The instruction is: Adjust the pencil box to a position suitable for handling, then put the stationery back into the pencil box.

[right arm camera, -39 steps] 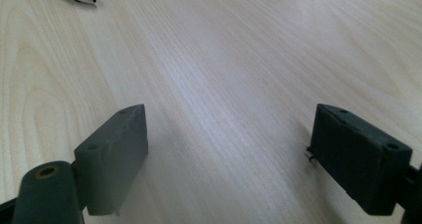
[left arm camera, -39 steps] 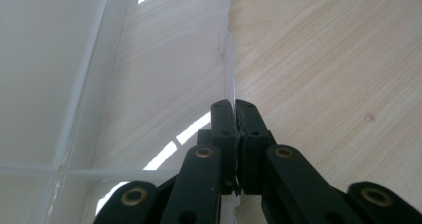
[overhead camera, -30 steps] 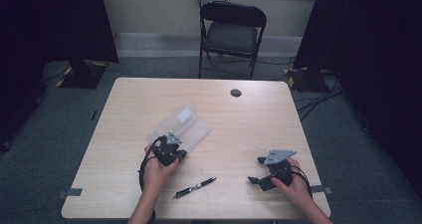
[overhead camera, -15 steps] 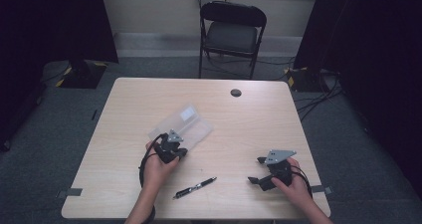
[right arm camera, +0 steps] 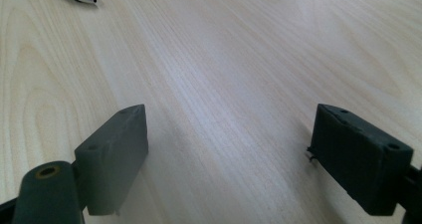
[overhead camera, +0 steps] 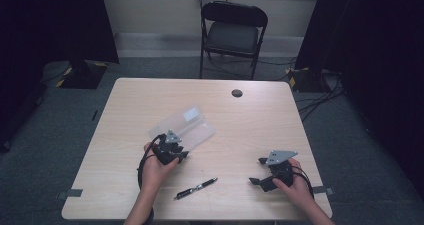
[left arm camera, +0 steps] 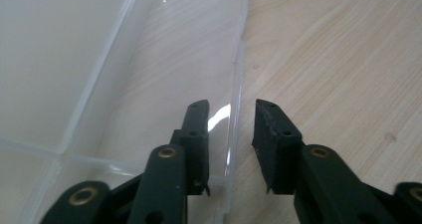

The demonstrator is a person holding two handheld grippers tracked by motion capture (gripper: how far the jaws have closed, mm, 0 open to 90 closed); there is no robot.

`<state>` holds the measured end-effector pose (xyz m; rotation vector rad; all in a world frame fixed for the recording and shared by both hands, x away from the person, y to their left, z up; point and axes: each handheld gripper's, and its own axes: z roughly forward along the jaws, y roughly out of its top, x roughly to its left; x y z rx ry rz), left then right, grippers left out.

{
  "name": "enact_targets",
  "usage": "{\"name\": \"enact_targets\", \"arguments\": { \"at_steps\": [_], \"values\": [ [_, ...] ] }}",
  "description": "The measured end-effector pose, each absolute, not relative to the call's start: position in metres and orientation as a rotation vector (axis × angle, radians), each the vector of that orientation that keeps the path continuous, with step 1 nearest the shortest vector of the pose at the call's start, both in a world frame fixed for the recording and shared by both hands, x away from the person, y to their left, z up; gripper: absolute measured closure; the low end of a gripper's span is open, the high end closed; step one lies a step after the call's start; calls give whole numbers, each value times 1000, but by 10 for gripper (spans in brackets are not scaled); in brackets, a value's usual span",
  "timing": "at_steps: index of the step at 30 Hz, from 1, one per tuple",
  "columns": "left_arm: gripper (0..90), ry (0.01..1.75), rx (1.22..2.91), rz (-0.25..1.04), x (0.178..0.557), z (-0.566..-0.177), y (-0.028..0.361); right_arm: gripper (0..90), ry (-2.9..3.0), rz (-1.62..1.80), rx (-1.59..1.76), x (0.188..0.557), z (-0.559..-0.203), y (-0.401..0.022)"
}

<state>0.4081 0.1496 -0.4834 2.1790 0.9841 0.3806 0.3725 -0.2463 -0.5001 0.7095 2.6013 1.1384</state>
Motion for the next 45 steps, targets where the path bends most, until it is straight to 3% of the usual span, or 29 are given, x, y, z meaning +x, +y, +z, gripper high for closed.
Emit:
{"name": "enact_targets", "arguments": {
  "at_steps": [9,14,21,45],
  "values": [
    [573,950,2149,395,400,-474,155,143,2600,1138,710,372,-500,-246],
    [434,954,2112,352,392,-470,152,143,2601,1138,710,372,-500,-246],
    [309,940,2117,331,380,-465,153,143,2601,1138,710,372,-500,-246],
    [266,828,2071,246,354,-460,136,143,2600,1136,710,372,-500,-246]
  ]
}}
